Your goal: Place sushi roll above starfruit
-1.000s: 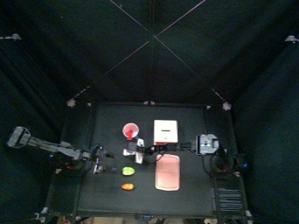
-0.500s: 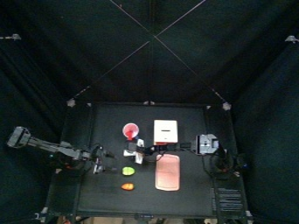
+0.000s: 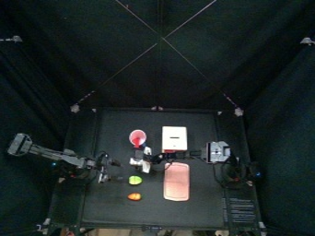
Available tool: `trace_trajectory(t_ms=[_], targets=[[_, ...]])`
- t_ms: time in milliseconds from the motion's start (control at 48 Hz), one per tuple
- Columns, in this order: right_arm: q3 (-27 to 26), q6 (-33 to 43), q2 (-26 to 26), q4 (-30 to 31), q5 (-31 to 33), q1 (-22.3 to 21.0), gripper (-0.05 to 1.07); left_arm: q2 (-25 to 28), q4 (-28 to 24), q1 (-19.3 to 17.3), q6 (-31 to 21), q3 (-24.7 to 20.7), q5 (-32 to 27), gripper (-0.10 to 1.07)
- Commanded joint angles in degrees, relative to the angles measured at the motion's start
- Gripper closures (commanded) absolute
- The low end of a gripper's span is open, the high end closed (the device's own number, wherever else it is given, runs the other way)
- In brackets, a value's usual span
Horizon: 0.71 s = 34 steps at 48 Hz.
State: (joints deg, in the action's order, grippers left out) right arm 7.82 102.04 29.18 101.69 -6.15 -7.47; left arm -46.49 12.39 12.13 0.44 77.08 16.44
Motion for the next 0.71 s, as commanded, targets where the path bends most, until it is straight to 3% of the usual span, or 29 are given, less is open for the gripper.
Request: trace_trajectory(t_ms=[0,688], targets=[[-1.5,-0.1,-3.8,-1.1,0.3,0.2,0.01,0.1,-0.1,0.0,0.0,-0.7,0.4,0.0],[-2.1,-0.2,-5.7,-2.5,2.9,1.7,0.01,0.1,-1.2,-1.9,0.1,-0.7,0.7,0.0]])
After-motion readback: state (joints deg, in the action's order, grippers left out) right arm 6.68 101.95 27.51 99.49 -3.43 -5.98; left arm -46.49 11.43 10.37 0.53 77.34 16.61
